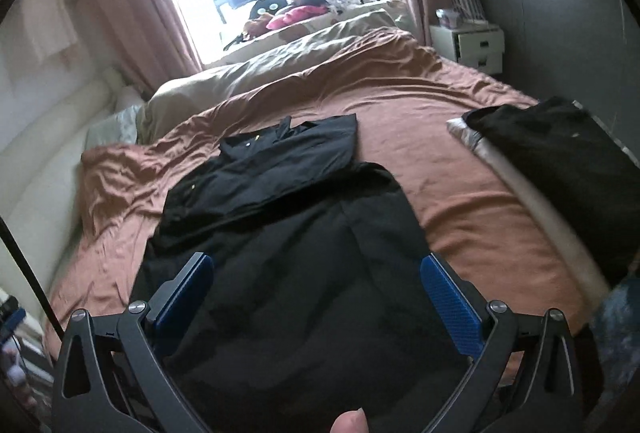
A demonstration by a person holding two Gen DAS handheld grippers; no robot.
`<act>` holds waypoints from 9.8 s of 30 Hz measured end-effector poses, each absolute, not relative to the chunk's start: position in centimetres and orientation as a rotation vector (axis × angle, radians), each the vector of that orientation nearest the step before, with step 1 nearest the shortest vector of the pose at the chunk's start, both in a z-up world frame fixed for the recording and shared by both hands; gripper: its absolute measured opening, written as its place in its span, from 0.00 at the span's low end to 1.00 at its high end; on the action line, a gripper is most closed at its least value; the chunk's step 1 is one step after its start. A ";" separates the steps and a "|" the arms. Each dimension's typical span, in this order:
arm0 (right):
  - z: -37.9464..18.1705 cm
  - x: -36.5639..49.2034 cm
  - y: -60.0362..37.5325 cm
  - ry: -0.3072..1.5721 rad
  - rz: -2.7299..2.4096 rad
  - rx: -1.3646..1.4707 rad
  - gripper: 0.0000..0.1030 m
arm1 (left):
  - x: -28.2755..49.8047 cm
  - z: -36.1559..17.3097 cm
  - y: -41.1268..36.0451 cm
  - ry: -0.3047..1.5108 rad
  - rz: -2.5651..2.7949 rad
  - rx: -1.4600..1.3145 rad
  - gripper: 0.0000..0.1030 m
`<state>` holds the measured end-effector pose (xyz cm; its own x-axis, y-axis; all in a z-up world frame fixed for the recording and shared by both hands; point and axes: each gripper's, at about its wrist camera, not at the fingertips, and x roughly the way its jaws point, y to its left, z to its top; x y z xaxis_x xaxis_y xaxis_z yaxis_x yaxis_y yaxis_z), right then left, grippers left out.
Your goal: Fold large clothes
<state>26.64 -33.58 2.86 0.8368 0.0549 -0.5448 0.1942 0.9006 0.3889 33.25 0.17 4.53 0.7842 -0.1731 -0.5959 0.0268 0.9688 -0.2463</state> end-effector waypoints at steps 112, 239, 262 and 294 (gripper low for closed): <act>-8.5 15.7 -38.6 0.303 0.274 1.035 0.00 | 29.2 -10.9 10.3 0.707 -0.332 -0.900 0.04; 1.6 54.9 -38.7 0.866 0.158 0.571 0.18 | 68.1 -16.5 7.6 1.076 -0.394 -0.211 0.34; 2.6 48.1 -38.8 0.757 0.000 0.622 0.85 | 63.1 -10.6 10.7 0.959 -0.246 -0.301 0.81; 10.6 27.8 -26.5 0.716 0.092 0.458 0.84 | 38.2 -11.6 14.0 0.919 -0.228 -0.490 0.81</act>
